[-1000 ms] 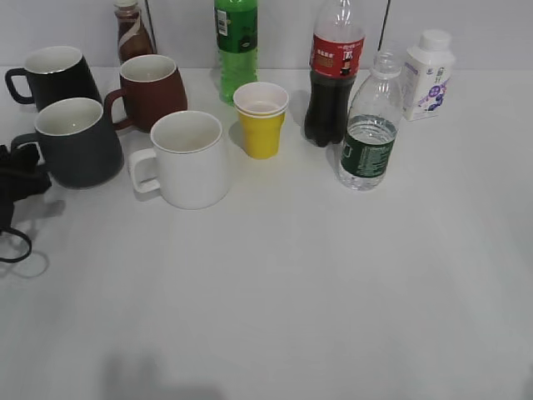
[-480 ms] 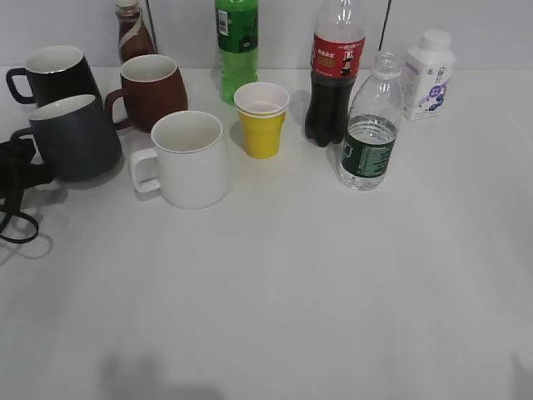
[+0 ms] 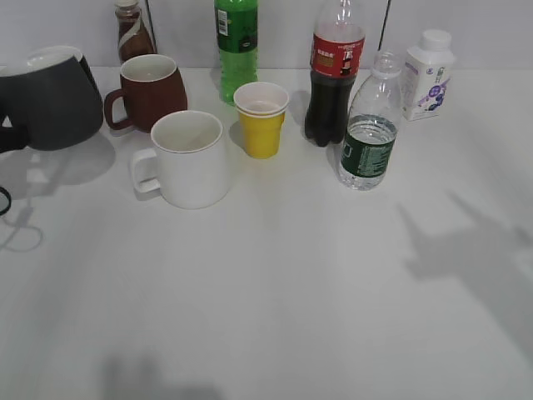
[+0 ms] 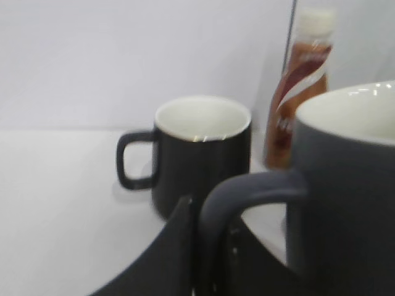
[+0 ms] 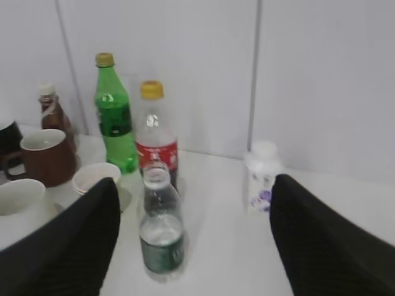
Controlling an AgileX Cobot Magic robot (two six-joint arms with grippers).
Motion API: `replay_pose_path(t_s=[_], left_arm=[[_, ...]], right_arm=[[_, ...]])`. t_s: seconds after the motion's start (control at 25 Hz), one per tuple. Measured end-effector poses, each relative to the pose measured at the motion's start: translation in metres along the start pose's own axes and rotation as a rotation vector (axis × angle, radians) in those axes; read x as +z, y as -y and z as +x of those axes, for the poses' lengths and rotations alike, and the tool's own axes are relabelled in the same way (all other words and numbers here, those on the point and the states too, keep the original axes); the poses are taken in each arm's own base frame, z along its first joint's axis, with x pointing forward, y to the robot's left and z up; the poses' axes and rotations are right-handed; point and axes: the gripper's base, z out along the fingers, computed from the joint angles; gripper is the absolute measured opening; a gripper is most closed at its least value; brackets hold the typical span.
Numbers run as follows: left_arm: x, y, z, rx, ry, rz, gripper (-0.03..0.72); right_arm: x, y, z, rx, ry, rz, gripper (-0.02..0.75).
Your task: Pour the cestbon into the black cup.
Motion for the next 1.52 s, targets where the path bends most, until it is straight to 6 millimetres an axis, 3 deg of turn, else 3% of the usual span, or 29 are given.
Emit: replay_pose_path(t_s=[0.12, 0.2, 0.44, 0.68, 0.88, 1.08, 1.24, 1.36, 1.52], left_arm=[[-0.006, 0.002, -0.011, 0.008, 0.032, 0.011, 0.038], [-0.009, 0.002, -0.016, 0.011, 0.043, 0.013, 0.038], [-0.014, 0.003, -0.021, 0.02, 0.036, 0.021, 0.038], [-0.014, 0.006, -0.021, 0.044, 0.03, 0.053, 0.038], [-0.014, 0.007, -0.021, 0.05, 0.03, 0.059, 0.038], [-0.014, 0.007, -0.021, 0.05, 0.03, 0.06, 0.038], [-0.014, 0.008, -0.021, 0.058, 0.03, 0.071, 0.038], [-0.015, 0.009, -0.02, 0.069, 0.028, 0.086, 0.038], [-0.015, 0.01, -0.02, 0.075, 0.028, 0.094, 0.038]], right_arm=[[0.037, 0.005, 0.005, 0.011, -0.027, -0.059, 0.567], [0.061, 0.01, 0.018, 0.059, -0.067, -0.068, 0.56], [0.093, 0.011, 0.061, -0.018, -0.248, -0.154, 0.505], [0.112, -0.004, 0.091, -0.127, -0.435, -0.036, 0.485], [0.119, -0.027, 0.102, -0.055, -0.35, 0.099, 0.475], [0.104, -0.036, 0.145, 0.086, -0.267, 0.045, 0.477], [0.1, -0.04, 0.167, 0.071, -0.189, -0.039, 0.542], [0.111, -0.045, 0.176, 0.064, -0.191, -0.065, 0.609], [0.133, -0.049, 0.187, 0.058, -0.201, -0.059, 0.641]])
